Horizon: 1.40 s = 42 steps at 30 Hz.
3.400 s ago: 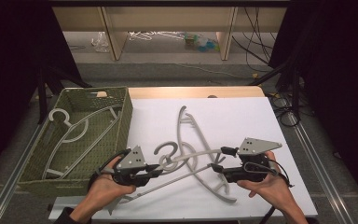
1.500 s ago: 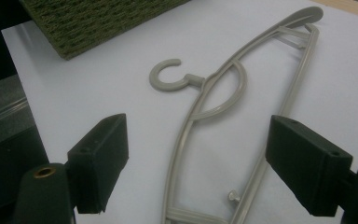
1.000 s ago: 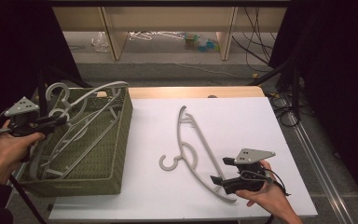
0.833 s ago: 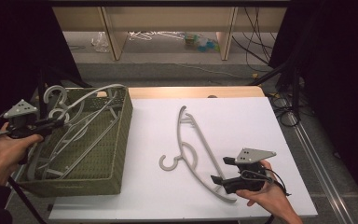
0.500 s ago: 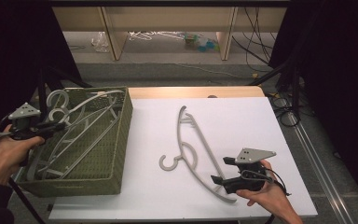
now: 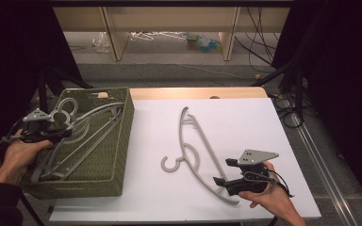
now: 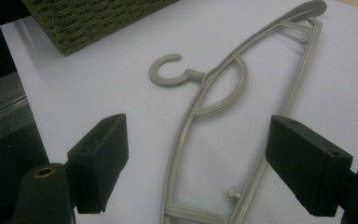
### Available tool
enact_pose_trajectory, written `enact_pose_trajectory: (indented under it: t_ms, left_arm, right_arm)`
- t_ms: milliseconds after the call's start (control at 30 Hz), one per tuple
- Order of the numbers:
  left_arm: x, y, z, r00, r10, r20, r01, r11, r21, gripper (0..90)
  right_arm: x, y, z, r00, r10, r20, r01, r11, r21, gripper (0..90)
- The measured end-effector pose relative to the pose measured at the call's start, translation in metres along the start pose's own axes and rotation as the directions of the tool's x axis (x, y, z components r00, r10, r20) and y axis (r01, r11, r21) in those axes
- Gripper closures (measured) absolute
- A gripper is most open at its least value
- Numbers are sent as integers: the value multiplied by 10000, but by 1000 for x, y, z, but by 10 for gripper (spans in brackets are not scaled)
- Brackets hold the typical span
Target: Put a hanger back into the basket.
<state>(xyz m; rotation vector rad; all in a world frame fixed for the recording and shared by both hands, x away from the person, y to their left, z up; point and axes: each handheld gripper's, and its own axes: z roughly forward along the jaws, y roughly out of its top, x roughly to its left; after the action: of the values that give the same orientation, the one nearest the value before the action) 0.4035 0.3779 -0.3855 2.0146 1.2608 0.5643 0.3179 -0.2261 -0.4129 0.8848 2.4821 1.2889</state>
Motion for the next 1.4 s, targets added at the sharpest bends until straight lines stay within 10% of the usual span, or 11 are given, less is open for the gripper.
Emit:
enact_pose_trajectory:
  t_ms: [567,900,1400]
  left_arm:
    - [7,-13,17,9977,-633,-238,642,9973,357,776]
    - [8,-14,20,9911,-279,-1301,393,9955,860,703]
    - [9,-12,25,9820,-722,-1743,917,9901,1066,668]
  right_arm:
    - [1,-1,2,10000,36,-63,-35,10000,85,222]
    - [0,-2,3,10000,32,-72,-31,9999,125,222]
    - [0,-3,5,9999,38,-94,-36,9998,216,223]
